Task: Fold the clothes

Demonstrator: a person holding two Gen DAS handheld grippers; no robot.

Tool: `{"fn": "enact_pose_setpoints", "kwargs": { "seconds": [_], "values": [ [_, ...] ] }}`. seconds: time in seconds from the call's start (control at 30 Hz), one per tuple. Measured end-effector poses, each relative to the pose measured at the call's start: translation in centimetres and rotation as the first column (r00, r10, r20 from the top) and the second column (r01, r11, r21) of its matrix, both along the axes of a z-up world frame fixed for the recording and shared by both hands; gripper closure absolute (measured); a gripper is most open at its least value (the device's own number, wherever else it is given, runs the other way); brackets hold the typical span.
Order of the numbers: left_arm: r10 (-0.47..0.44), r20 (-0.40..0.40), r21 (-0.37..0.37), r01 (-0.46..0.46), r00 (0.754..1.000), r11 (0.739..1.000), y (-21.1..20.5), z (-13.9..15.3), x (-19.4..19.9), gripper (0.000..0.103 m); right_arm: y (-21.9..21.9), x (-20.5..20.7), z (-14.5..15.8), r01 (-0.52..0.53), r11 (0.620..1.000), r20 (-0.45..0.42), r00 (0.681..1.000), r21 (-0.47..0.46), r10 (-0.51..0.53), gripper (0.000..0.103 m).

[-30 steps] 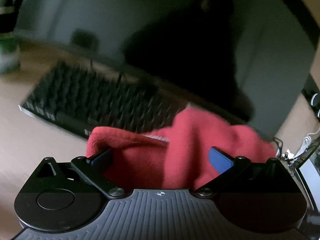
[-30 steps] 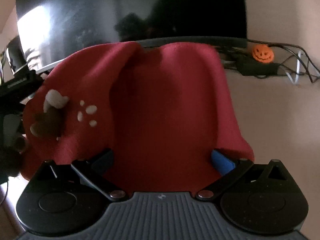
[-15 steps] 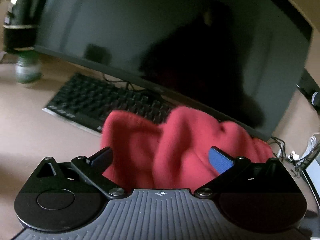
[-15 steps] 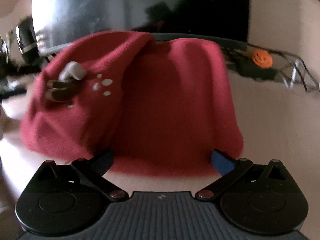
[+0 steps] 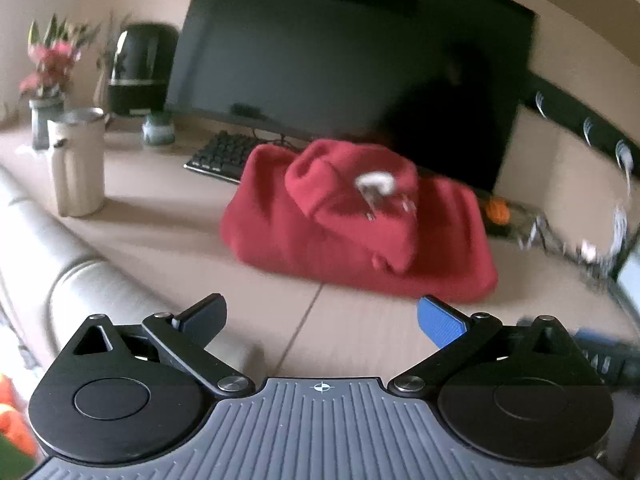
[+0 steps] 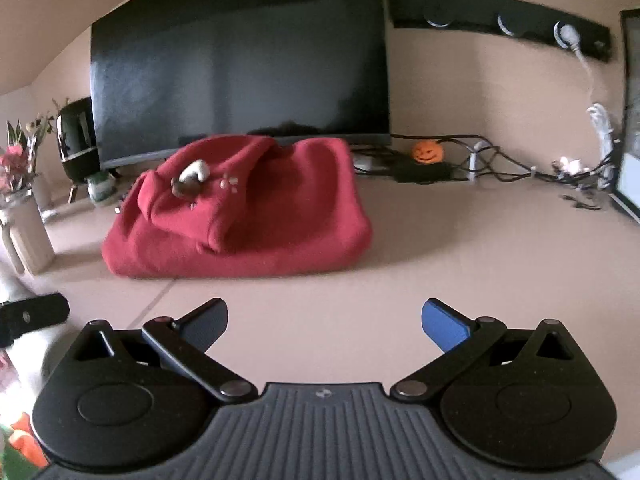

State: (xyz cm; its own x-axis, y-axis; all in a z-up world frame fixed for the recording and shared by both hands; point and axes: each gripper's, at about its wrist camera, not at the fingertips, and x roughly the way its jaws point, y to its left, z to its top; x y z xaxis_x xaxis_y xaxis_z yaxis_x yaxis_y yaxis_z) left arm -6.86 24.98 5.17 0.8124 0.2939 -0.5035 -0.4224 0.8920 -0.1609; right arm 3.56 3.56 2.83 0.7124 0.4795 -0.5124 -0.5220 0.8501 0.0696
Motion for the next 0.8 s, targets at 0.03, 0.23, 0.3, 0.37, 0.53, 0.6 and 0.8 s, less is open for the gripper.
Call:
{"fn": "enact_pose_setpoints", "kwargs": {
  "seconds": [0.03, 0.23, 0.3, 0.37, 0.53, 0.6, 0.8],
  "values": [
    [-0.011, -0.017, 0.032, 0.012, 1.000, 0.999, -0.9, -0.3, -0.6, 0.000, -0.1, -0.5, -0.3, -0.010, 1.000, 0.007, 1.000, -0.017, 0.010, 0.000],
    [-0.019, -0.073, 0.055, 0.023, 0.997, 0.998, -2.4, -1.5, -2.6, 0.000, -0.6, -2.1, -0.4, -0.053, 0.998, 0.021, 0.998, -0.039, 0.053, 0.000],
    [-0.001, -0.072, 0.031, 0.003, 0.997, 1.000, -2.3, -1.7, -3.1, 0.000, -0.8, -2.1, -0.6, -0.057, 0.998, 0.012, 0.998, -0.034, 0.058, 0.000],
    [0.008, -0.076, 0.015, -0.007, 0.997, 1.000, -2.4, -1.8, -3.5, 0.000, -1.0, -2.2, -0.7, -0.062, 0.997, 0.005, 0.998, -0.034, 0.063, 0.000],
    [0.009, -0.068, 0.019, -0.007, 0.998, 1.000, -2.7, -1.5, -3.7, 0.000, -1.2, -2.3, -0.8, -0.082, 0.996, 0.004, 0.997, -0.033, 0.082, 0.000],
    [0.001, -0.066, 0.022, 0.000, 0.998, 1.000, -2.8, -1.4, -3.6, 0.000, -1.3, -2.3, -0.7, -0.082, 0.996, 0.002, 0.997, -0.030, 0.082, 0.000],
    [-0.035, -0.073, 0.014, 0.036, 0.997, 0.999, -3.0, -1.1, -3.2, 0.000, -1.9, -2.2, -0.6, -0.066, 0.998, -0.006, 0.998, -0.003, 0.066, 0.000]
  ]
}}
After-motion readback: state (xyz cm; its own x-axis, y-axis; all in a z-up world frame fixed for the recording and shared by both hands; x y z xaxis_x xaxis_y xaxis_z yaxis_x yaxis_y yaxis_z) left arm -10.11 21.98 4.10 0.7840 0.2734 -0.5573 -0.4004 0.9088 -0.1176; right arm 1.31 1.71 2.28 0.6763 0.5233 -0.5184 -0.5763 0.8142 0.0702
